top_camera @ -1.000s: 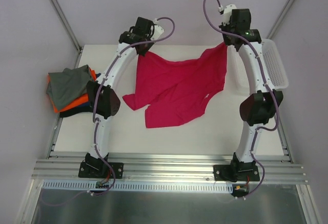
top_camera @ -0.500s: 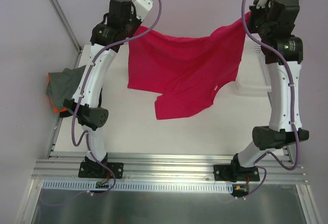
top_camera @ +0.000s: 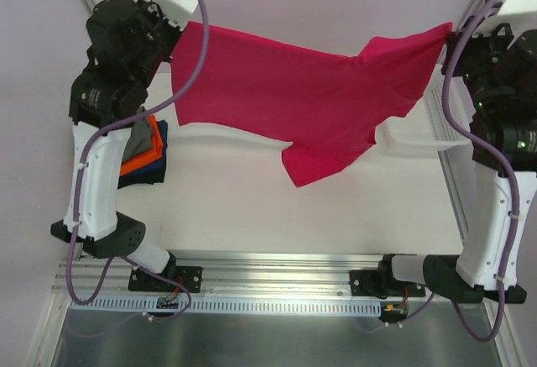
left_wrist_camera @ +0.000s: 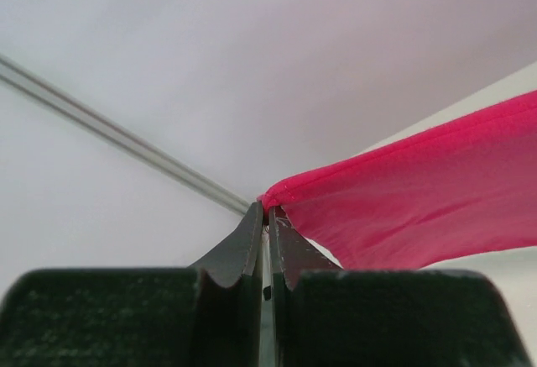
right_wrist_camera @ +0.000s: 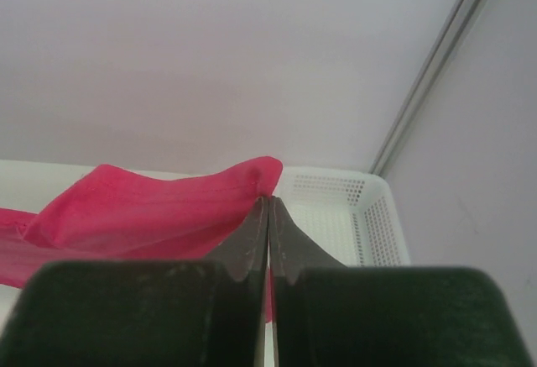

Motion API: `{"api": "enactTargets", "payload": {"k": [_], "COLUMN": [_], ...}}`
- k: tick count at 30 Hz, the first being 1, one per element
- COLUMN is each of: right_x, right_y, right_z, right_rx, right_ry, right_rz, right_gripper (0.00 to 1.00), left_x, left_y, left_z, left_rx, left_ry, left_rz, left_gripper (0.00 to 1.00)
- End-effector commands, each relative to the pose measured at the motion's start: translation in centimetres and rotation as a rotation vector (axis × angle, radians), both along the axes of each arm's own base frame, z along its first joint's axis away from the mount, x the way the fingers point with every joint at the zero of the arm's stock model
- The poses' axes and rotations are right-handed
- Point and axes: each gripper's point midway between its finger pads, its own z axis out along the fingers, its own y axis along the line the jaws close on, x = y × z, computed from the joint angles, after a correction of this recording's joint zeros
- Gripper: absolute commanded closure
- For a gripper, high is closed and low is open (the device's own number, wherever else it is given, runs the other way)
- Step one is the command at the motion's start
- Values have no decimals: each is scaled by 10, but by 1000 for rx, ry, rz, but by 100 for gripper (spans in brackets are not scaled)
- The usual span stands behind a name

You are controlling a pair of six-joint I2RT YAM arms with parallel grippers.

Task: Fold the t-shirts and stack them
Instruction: Flatten out the tshirt

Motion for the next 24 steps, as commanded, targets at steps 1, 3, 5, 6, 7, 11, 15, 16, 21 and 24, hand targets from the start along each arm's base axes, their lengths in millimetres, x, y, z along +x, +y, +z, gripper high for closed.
{"api": "enactTargets", "payload": {"k": [1,3,5,6,7,11,15,16,21,24], "right_x": [-47,-56,-74,-80,-86,-116,-128,-131,-136,-126], "right_y": [10,11,8,8,8,5,1,-1,-16,-22], "right_z": [43,48,58,61,65,82,88,92,108,110], "right_rx": [29,43,57,53,51,61,61,46,-25,-35], "right_ry": [-156,-177,-218,-230,-247,-310,-333,-345,-397,-402], "right_rz": [66,69,53,55,59,47,23,17,-66,-99], "right_gripper": [100,100,100,100,100,100,100,100,100,100], "left_x": [-26,-38,-47,-56,-59,-79,-87,-88,-87,-81], "left_y": [25,32,38,41,42,49,51,51,48,44], "left_z": [30,40,46,48,47,50,55,57,66,64], "left_rx": [36,21,13,20,23,22,15,12,18,34], "left_ry": [-108,-134,-151,-159,-160,-177,-195,-199,-222,-216], "left_rz": [61,76,86,85,82,69,65,64,48,35], "left_gripper": [100,100,100,100,100,100,100,100,100,100]}}
